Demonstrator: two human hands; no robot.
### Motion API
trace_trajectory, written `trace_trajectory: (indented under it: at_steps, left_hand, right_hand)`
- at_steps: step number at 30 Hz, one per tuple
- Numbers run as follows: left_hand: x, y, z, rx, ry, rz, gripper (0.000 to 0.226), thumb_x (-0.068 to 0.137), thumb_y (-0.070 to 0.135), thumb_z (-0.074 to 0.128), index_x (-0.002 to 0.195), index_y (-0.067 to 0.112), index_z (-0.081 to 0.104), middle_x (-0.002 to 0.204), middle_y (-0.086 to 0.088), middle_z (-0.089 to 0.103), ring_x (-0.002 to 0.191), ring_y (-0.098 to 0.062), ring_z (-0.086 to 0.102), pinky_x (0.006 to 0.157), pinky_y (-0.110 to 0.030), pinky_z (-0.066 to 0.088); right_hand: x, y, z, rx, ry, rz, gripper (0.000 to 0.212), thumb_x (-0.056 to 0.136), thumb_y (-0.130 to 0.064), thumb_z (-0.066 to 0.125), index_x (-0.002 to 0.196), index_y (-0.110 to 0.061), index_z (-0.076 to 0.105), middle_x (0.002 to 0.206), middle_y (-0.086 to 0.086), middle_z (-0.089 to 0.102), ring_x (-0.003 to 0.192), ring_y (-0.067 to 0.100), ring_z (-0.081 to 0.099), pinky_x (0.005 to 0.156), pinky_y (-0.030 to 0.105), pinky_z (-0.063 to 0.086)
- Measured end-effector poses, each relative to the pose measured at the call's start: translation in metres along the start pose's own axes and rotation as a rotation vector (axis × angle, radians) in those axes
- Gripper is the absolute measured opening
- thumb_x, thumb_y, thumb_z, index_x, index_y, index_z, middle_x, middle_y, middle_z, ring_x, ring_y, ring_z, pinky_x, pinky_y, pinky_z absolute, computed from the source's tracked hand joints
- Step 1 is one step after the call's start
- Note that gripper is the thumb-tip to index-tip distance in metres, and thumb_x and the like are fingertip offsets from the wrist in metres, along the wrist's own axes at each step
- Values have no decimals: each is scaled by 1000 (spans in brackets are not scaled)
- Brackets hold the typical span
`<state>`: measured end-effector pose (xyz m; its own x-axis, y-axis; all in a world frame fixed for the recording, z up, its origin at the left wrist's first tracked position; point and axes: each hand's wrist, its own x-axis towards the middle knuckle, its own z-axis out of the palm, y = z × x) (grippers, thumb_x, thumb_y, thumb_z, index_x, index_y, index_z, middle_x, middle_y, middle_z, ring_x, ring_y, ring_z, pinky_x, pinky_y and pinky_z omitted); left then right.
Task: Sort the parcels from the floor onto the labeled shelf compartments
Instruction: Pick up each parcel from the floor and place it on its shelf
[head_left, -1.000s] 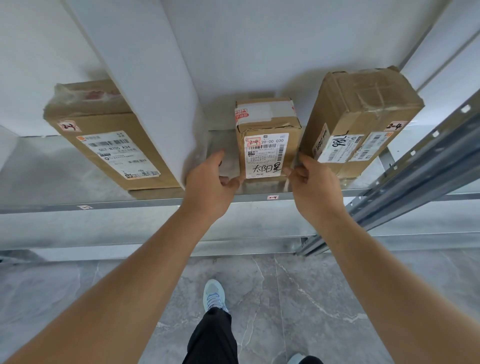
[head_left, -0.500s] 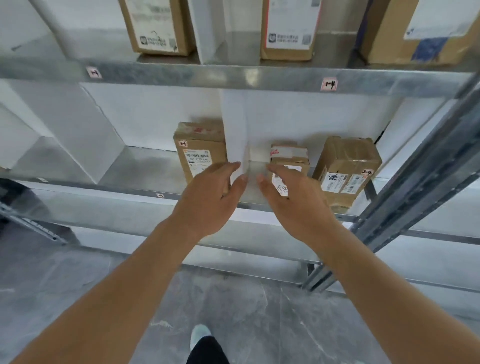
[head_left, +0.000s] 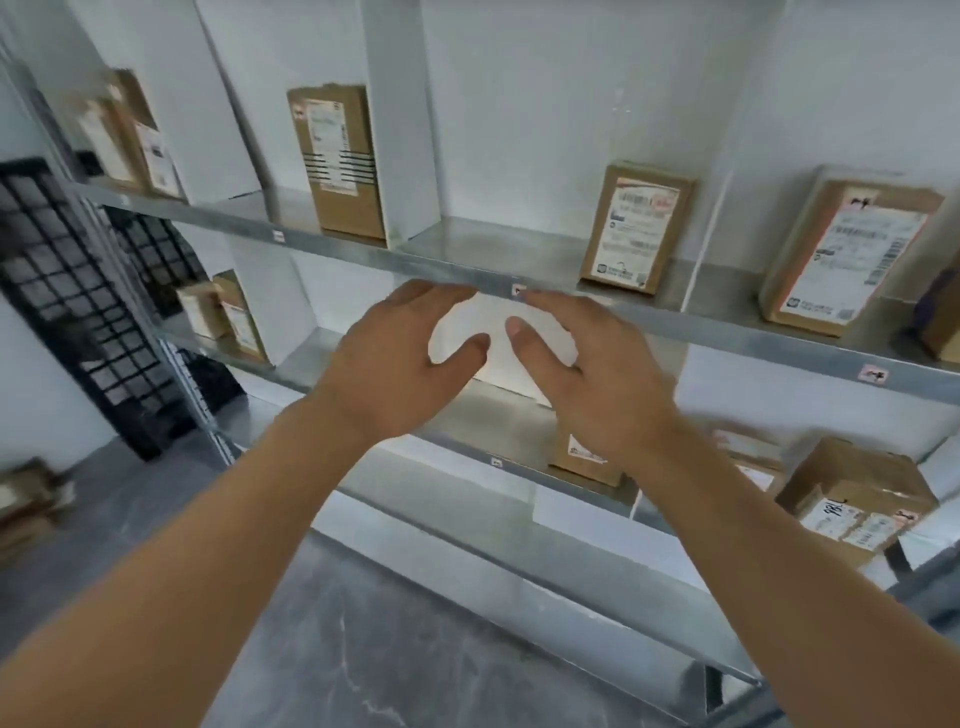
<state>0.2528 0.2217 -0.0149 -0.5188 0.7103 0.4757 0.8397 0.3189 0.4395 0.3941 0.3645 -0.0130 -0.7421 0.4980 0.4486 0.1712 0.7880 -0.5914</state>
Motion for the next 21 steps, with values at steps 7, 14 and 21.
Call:
trace_trajectory:
  at_steps: [7, 14, 21]
  left_hand:
    - [-36, -92, -101, 104, 61, -99, 59, 96, 52, 58, 148, 27, 53, 143, 4, 56, 114, -17, 59, 93, -34, 54]
    - [-70, -202, -155, 191, 124, -314, 53, 96, 49, 55, 145, 28, 55, 140, 5, 56, 98, -19, 63, 89, -35, 53]
    - [-70, -319, -181, 309, 130, -558, 54, 99, 49, 55, 150, 29, 51, 143, 4, 53, 104, -22, 63, 94, -36, 51]
  right_hand:
    - [45, -94, 87, 89, -77, -176, 52, 99, -58, 54, 144, -32, 57, 147, -13, 58, 134, 10, 53, 114, 37, 46]
    - [97, -150, 209, 214, -267, -305, 52, 97, -60, 54, 142, -35, 57, 142, -16, 61, 131, 7, 57, 104, 39, 55]
    - [170, -188, 348, 328, -436, -437, 49, 97, -56, 59, 140, -31, 62, 139, -14, 62, 128, 4, 57, 105, 33, 51]
